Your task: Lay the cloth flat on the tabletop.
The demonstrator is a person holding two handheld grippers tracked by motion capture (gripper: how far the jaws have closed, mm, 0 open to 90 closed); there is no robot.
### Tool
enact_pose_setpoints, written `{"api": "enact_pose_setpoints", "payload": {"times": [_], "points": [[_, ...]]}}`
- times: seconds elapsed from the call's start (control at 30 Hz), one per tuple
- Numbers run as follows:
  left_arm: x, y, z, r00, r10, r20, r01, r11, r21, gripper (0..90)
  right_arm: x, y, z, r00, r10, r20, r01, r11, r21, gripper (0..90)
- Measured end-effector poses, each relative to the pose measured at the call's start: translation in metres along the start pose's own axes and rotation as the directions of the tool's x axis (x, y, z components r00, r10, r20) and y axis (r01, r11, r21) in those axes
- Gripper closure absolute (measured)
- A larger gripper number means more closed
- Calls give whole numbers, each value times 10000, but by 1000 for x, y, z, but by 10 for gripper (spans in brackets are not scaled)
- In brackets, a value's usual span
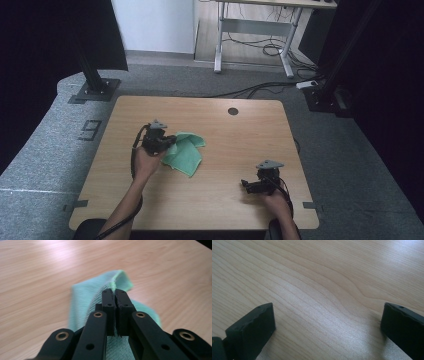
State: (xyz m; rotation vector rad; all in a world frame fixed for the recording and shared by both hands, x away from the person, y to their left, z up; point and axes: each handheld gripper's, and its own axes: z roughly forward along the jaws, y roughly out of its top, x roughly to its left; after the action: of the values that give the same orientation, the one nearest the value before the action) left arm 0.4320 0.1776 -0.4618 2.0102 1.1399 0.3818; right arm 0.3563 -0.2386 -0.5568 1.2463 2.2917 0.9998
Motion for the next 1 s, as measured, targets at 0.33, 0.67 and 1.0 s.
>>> {"api": "enact_pose_setpoints", "payload": {"times": [0.33,0.67,1.0], "points": [[44,-44,11,9916,-798,-1016,895,9915,946,862,1,0,0,10000,-62,64,62,10000,43,0],[39,-67,21,9972,-220,-716,310,9914,1274,855,1,0,0,9999,-103,121,102,9999,71,8],[19,-86,11,9996,-249,163,229,9933,1133,784,2,8,-2,9994,134,-316,-134,9999,-8,239]]}}
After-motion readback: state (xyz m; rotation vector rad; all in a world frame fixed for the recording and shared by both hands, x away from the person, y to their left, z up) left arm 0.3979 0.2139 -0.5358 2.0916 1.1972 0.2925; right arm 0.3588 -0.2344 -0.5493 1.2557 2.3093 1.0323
